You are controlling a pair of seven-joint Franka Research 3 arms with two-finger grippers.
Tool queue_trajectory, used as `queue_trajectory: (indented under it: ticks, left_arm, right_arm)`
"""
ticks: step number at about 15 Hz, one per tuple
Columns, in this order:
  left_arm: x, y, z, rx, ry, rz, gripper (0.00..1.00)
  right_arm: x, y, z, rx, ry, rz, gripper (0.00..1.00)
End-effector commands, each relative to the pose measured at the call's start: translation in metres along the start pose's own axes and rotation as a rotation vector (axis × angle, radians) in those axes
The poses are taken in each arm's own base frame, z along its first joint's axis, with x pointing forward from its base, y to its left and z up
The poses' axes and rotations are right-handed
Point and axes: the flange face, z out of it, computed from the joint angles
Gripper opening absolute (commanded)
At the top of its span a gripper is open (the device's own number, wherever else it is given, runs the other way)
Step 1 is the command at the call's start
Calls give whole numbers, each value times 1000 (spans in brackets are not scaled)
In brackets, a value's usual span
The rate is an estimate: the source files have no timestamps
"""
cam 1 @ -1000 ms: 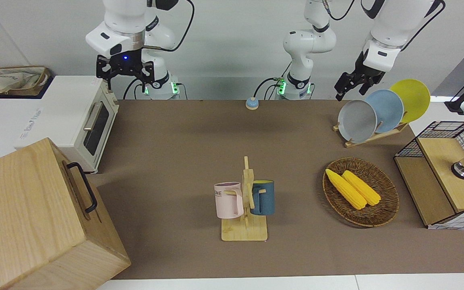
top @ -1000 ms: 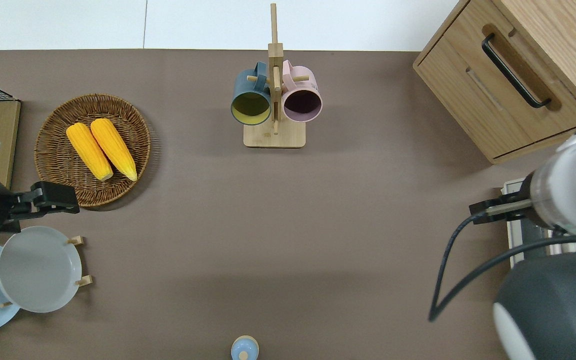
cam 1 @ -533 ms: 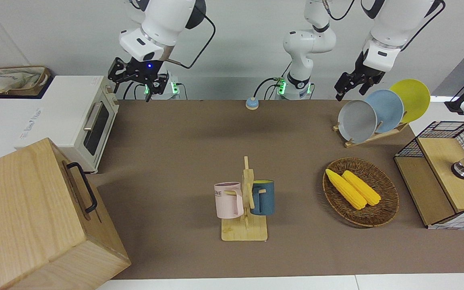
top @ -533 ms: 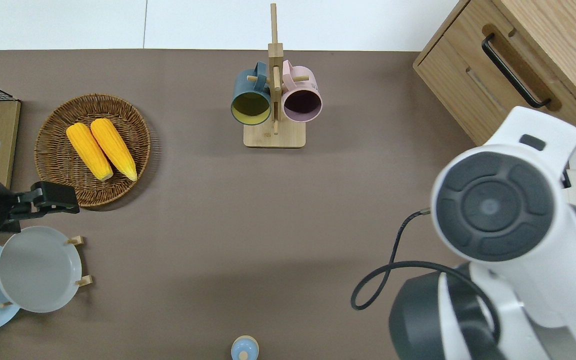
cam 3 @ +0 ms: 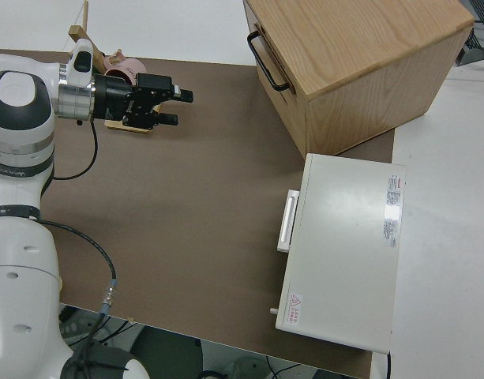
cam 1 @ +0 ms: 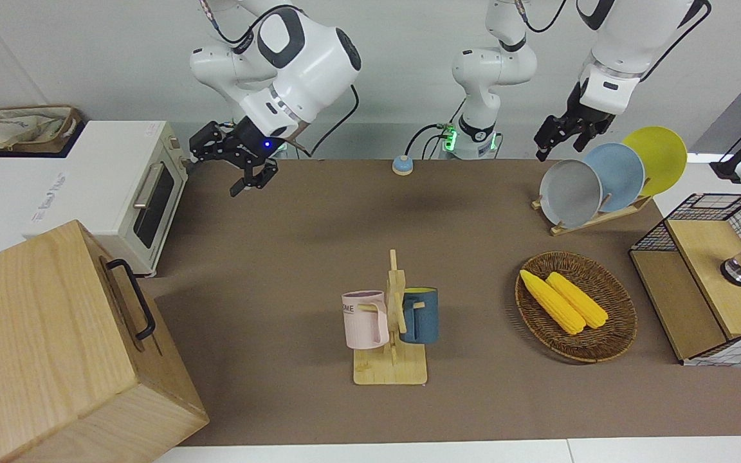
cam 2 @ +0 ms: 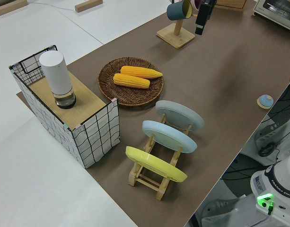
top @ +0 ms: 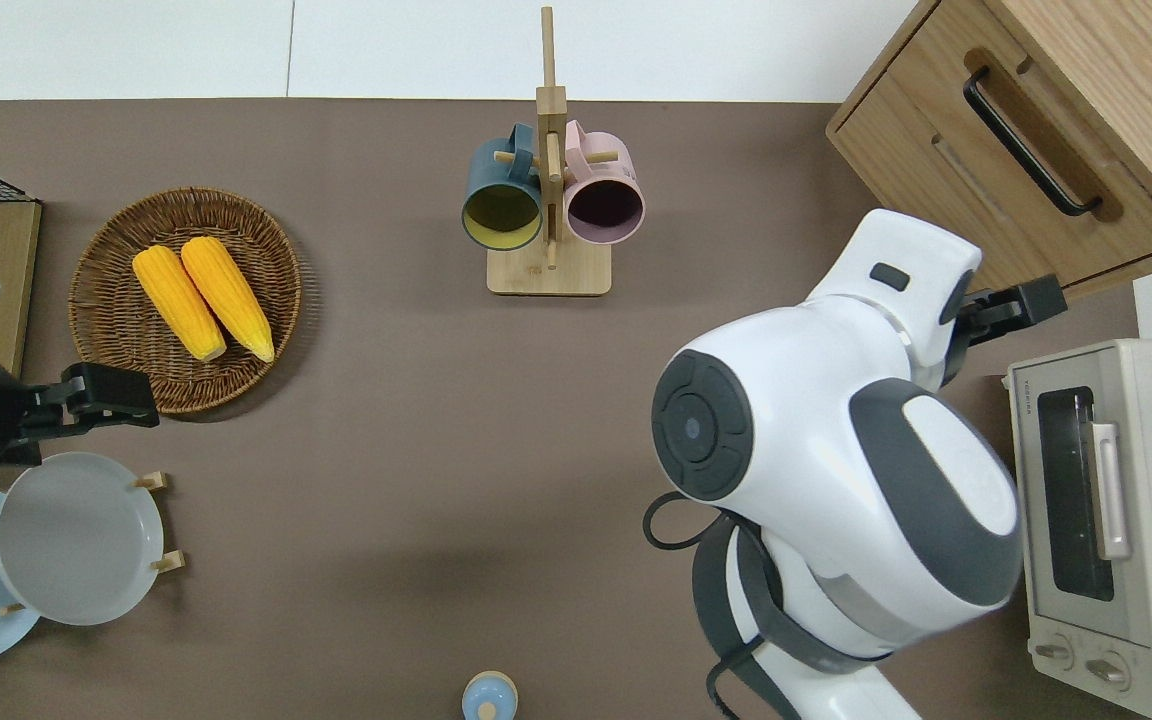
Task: Slide drawer open with right arm
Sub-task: 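Raise the right arm and reach the right gripper toward the drawer's black handle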
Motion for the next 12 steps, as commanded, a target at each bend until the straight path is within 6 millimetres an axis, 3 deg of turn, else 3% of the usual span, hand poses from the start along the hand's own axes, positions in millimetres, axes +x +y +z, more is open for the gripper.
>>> queue_trajectory:
  ticks: [1, 4, 6, 9, 12]
  left_arm:
    - [-4, -3, -5, 0, -3, 6, 993]
    - [-3, -3, -5, 0, -3, 6, 993]
    - [-3, -3, -5, 0, -3, 5, 993]
    - [-4, -3, -5, 0, -3, 6, 993]
    - [-3, -3, -5, 0, -3, 6, 993]
  right_arm:
    - [8, -29, 18, -110, 77, -20, 987]
    - [24, -67, 39, -230, 123, -22, 990]
    - [25, -81, 46, -260, 139, -27, 987]
    - [33, -93, 64, -341, 169, -72, 985]
    - [40, -93, 80, -375, 201, -97, 979]
